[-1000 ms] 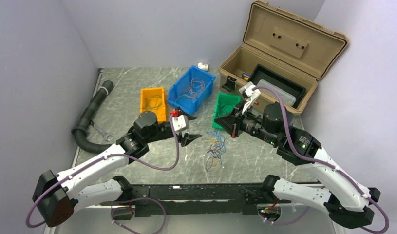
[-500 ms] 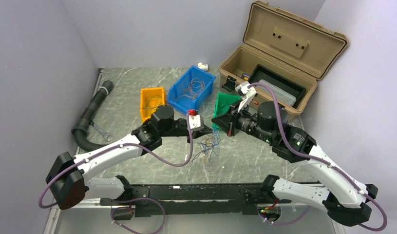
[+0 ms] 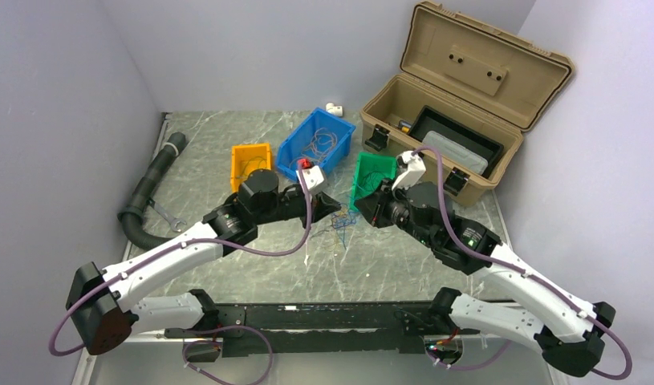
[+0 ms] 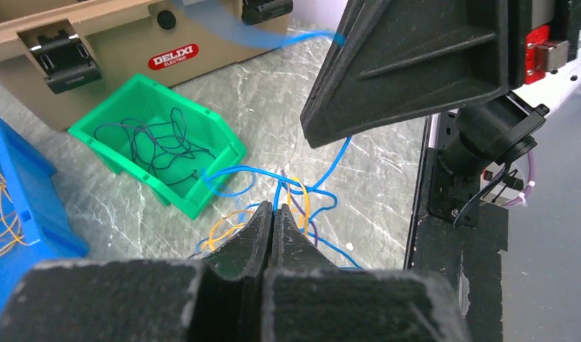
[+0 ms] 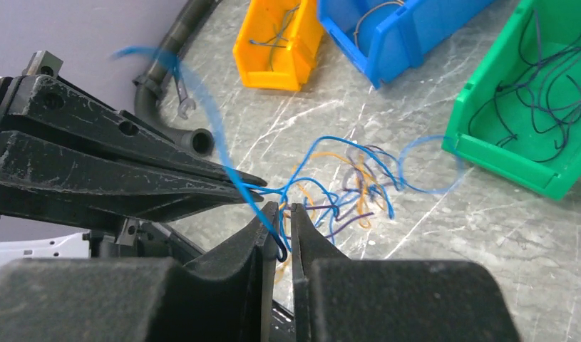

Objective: Untangle the cables
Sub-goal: Untie the cable.

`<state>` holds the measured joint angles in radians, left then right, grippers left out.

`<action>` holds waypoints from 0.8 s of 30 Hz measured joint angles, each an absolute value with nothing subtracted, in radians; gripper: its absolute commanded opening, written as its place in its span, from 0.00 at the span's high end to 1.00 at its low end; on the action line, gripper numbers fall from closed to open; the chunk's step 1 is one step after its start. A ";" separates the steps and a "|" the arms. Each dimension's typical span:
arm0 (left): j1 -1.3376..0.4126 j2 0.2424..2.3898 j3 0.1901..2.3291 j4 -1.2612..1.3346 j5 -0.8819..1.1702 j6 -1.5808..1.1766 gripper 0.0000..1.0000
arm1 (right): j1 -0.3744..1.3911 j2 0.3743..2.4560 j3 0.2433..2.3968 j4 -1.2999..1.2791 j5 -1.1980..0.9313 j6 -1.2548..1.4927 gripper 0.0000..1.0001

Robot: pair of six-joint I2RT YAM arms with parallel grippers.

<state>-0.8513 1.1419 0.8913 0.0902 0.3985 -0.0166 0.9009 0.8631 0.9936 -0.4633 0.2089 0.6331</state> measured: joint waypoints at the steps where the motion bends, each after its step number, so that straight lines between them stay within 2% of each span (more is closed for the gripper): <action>1: -0.851 1.140 0.895 0.083 0.394 -0.023 1.00 | 0.901 0.847 0.976 -0.461 0.218 0.640 0.86; 4: -0.850 1.138 0.887 0.068 0.392 -0.030 1.00 | 0.900 0.830 0.940 -0.428 0.233 0.634 0.87; 6: -0.850 1.138 0.878 0.052 0.390 -0.027 1.00 | 0.900 0.828 0.895 -0.390 0.245 0.630 0.85; 7: -0.850 1.139 0.878 0.038 0.387 -0.026 1.00 | 0.900 0.830 0.876 -0.386 0.255 0.634 0.80; 9: -0.850 1.139 0.884 0.007 0.386 -0.024 1.00 | 0.900 0.835 0.838 -0.398 0.274 0.648 0.62; 10: -0.850 1.139 0.891 -0.015 0.386 -0.024 1.00 | 0.900 0.838 0.821 -0.407 0.281 0.649 0.48; 13: -0.850 1.139 0.913 -0.049 0.387 -0.032 1.00 | 0.900 0.838 0.791 -0.435 0.286 0.647 0.26; 17: -0.850 1.139 0.969 -0.111 0.400 -0.043 1.00 | 0.899 0.792 0.768 -0.427 0.252 0.611 0.23; 24: -0.850 1.122 0.955 -0.112 0.434 -0.102 1.00 | 0.898 0.639 0.572 -0.255 0.043 0.565 0.22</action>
